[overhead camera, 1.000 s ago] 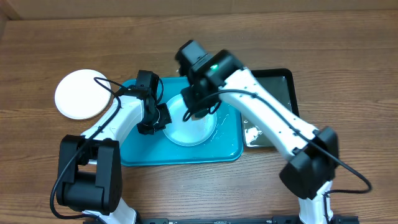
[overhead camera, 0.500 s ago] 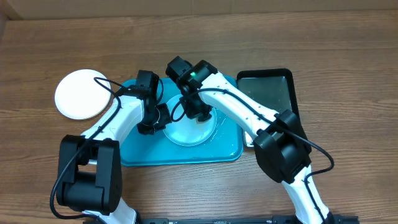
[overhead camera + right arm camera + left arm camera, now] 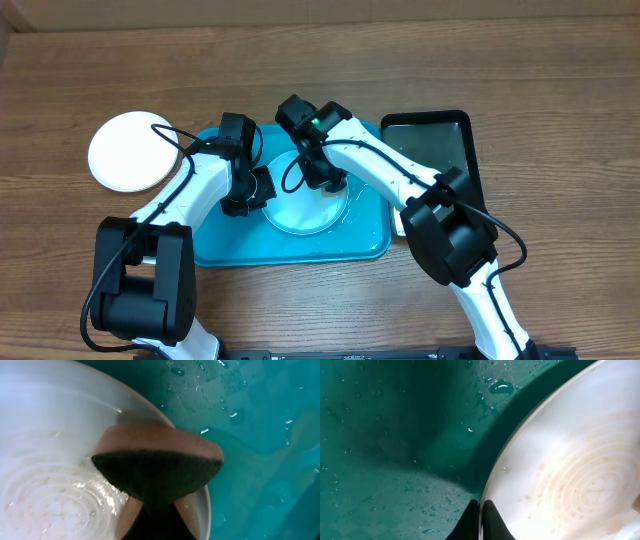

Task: Clean dirty plates on tray and stack at the side
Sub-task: 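Scrub the light-blue plate with the sponge while the left gripper holds it, then return the sponge to the basin with the right gripper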

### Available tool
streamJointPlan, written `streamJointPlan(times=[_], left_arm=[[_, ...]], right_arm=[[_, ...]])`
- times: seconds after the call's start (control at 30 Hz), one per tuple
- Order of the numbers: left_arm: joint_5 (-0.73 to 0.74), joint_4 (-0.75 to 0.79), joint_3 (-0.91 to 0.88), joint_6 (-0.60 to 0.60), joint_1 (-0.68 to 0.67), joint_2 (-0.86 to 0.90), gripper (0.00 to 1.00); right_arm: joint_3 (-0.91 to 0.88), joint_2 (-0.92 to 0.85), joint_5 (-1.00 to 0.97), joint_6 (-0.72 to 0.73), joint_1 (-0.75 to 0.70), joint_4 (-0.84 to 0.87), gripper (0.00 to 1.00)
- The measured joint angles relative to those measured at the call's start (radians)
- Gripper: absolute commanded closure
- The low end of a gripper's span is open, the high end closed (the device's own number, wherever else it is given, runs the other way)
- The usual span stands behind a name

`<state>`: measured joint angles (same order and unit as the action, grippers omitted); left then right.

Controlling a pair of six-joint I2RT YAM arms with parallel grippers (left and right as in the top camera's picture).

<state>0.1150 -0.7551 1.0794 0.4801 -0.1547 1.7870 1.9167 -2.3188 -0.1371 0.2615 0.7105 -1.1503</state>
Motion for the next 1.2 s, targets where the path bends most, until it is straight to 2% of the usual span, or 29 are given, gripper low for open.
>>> streamJointPlan(times=[0.27,0.57,0.7,0.83,1.0,1.2], left_arm=[[0.0,0.0,0.0,0.0,0.0,0.0,0.96],[-0.023,-0.006,0.0,0.0,0.001,0.0,0.96],[-0.024,-0.006,0.0,-0.002,0.001,0.0,0.96],[-0.023,-0.005,0.0,-0.004,0.001,0.0,0.96],[-0.023,-0.004,0.0,-0.004,0.001,0.0,0.96],[-0.022,-0.003,0.0,-0.004,0.001,0.0,0.96]], right_arm=[[-0.095,0.029,0.061,-0.023,-0.013,0.113,0.96],[-0.112,0.031,0.454,-0.163,-0.056,0.142,0.96],[-0.079,0.011,0.623,-0.243,-0.056,0.025,0.96],[0.066,-0.018,0.708,-0.306,-0.076,-0.177,0.96],[0.333,-0.018,0.75,-0.378,-0.166,-0.397,0.96],[0.415,-0.018,0.697,-0.404,-0.274,-0.522,0.96]])
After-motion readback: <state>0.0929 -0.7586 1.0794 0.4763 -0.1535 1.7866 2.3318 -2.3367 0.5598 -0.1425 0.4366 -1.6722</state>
